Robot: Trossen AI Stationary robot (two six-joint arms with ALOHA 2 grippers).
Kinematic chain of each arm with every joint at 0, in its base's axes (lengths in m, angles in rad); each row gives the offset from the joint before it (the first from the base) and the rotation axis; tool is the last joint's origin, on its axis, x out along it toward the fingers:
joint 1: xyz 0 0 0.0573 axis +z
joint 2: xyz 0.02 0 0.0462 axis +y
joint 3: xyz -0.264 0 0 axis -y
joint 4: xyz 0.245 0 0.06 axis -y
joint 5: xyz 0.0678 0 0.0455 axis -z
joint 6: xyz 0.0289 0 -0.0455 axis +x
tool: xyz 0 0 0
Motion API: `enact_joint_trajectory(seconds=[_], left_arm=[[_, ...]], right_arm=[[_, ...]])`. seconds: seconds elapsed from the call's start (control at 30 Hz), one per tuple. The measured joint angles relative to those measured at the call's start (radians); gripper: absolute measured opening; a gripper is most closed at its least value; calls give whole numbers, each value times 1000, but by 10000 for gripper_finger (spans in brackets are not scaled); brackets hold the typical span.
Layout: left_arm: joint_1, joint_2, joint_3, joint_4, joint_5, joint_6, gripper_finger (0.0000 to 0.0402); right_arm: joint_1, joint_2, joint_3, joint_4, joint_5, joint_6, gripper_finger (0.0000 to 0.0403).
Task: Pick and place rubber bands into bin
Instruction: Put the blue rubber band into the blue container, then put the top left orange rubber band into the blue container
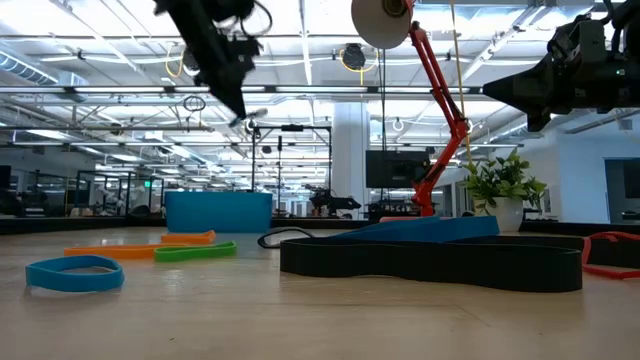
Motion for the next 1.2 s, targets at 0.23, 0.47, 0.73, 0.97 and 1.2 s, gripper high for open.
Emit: enact_joint_trajectory(seconds=[0.23, 0.47, 0.73, 0.97, 1.2], left_arm=[[73, 178, 0, 5, 40, -13, 4], [110, 333, 0, -1, 64, -25, 4], [123, 416, -1, -8, 113, -27, 6], [121, 428, -1, -10, 114, -27, 24], [121, 387, -1, -11, 105, -27, 39]], right_arm=[[0, 0, 0, -1, 0, 0, 9], [0, 0, 0, -3, 0, 0, 9], [0, 0, 0, -17, 0, -26, 9], [0, 0, 0, -17, 0, -26, 9], [0, 0, 0, -16, 0, -26, 9]])
